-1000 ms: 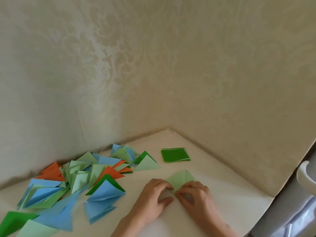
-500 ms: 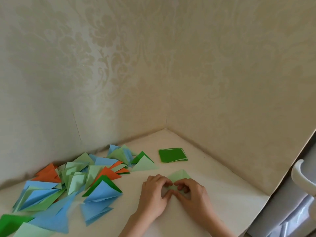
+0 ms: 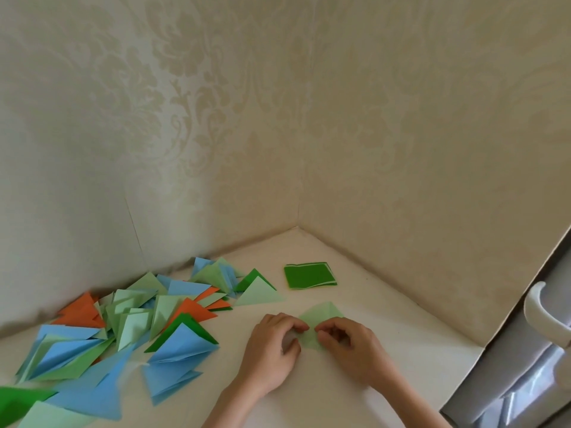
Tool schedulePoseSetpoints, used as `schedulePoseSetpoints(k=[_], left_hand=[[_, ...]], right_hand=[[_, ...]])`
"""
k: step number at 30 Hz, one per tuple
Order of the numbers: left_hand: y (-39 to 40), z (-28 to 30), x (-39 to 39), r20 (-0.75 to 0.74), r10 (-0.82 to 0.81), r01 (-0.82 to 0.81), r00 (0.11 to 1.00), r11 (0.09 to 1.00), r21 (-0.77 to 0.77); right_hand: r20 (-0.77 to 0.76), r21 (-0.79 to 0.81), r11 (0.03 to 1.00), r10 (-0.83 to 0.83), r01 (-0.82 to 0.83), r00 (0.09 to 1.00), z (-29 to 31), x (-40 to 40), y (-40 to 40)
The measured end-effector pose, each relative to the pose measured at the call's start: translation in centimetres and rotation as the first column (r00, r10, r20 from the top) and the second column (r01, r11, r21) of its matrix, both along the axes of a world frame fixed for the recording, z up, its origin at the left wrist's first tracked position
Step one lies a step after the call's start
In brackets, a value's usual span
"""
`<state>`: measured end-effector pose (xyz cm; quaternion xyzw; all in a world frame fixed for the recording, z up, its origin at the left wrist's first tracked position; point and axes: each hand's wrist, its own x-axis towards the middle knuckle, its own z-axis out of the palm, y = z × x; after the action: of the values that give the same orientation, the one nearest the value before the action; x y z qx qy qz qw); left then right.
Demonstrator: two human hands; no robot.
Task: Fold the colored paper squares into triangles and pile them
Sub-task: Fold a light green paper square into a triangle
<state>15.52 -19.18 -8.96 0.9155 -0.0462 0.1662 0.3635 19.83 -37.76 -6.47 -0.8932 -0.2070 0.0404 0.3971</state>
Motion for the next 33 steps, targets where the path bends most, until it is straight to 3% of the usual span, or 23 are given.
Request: schedulePoseSetpoints(k=[6, 17, 21, 27, 33], left_hand=[[-0.3, 0.5, -0.4, -0.008, -0.016, 0.016, 1.0, 1.0, 0.027], [1.9, 1.9, -0.9, 0.19, -0.071, 0.009, 0.979, 0.952, 0.307], [2.0, 1.2, -1.5, 0.152, -0.067, 0.023, 0.986, 0.961, 0.277], [1.9, 0.3, -1.9, 0.05, 0.036, -0.038, 0.998, 0.998, 0.045], [1.3, 1.2, -1.3, -0.035, 0.153, -0.15, 0.988, 0.986, 0.068]], right_hand=[[0.196, -0.093, 0.996, 0.007, 0.012, 0.981, -1.1, -1.1, 0.7], [0.187, -0.014, 0.98, 0.2, -0.201, 0.962, 1.7, -0.6, -0.9], [0.244, -0.059, 0.986, 0.168, -0.158, 0.955, 0.1, -0.6, -1.1], [0.331, -0.083, 0.994, 0.093, -0.069, 0.939, -1.3, -1.4, -0.7], [0.352, -0.182, 0.983, 0.046, 0.02, 0.935, -1.5, -1.6, 0.3]])
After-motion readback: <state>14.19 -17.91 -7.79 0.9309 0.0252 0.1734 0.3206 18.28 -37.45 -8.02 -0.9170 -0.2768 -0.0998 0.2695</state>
